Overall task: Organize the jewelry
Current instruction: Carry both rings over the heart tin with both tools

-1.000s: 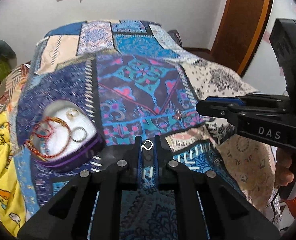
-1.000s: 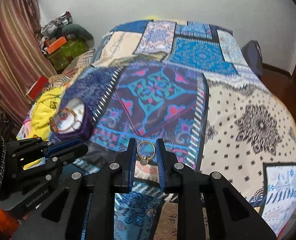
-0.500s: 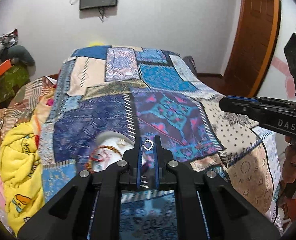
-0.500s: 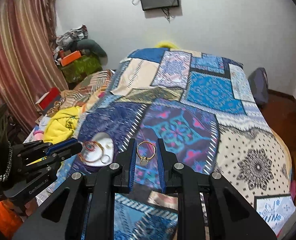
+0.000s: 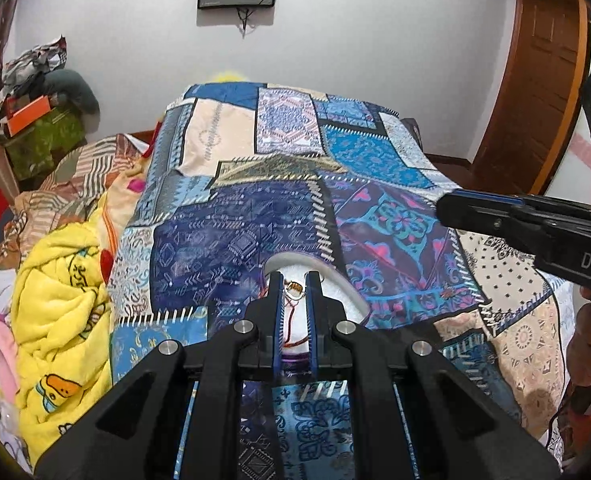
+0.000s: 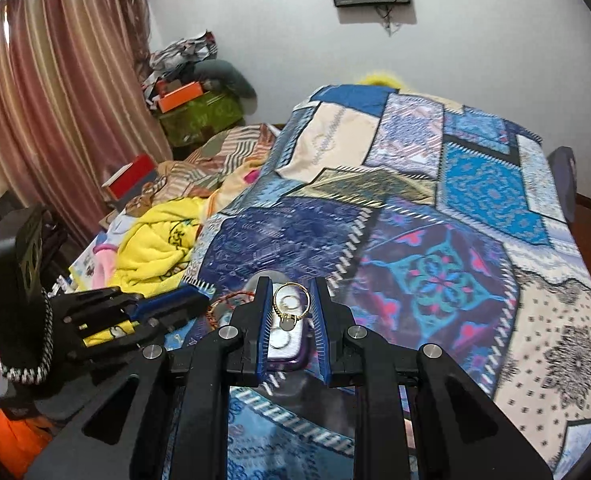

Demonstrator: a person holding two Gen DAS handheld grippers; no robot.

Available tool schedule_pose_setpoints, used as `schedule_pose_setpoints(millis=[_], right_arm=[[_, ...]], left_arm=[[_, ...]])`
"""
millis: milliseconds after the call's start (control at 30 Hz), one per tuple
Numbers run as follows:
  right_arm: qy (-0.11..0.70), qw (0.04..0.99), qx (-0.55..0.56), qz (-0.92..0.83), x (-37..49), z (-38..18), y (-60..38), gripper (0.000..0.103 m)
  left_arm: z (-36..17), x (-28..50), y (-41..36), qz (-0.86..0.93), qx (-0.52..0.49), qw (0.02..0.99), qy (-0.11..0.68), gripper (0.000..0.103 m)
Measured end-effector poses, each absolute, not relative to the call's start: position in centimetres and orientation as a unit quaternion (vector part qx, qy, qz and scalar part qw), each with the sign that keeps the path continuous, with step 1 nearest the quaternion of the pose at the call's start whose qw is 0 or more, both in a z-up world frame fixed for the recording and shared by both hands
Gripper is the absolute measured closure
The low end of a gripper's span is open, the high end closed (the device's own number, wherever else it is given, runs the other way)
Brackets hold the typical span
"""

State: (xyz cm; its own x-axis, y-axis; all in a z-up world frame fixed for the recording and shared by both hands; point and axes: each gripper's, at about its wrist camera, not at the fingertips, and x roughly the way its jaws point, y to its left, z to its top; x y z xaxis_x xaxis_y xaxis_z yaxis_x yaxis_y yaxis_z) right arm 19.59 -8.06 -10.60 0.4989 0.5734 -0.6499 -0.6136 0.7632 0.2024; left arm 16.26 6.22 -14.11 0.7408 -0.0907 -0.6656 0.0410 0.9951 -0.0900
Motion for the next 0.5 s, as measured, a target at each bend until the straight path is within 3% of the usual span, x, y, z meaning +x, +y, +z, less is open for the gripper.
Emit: schedule_pose_setpoints(millis=[500], right_arm=[[0.409,0.838,-0.033,0.36,21.5,-14.1,-5.0,0.086]], left_arm=[[-17.8,17.9,5.7,-0.055,-0.04,0.917,0.393,0.094]])
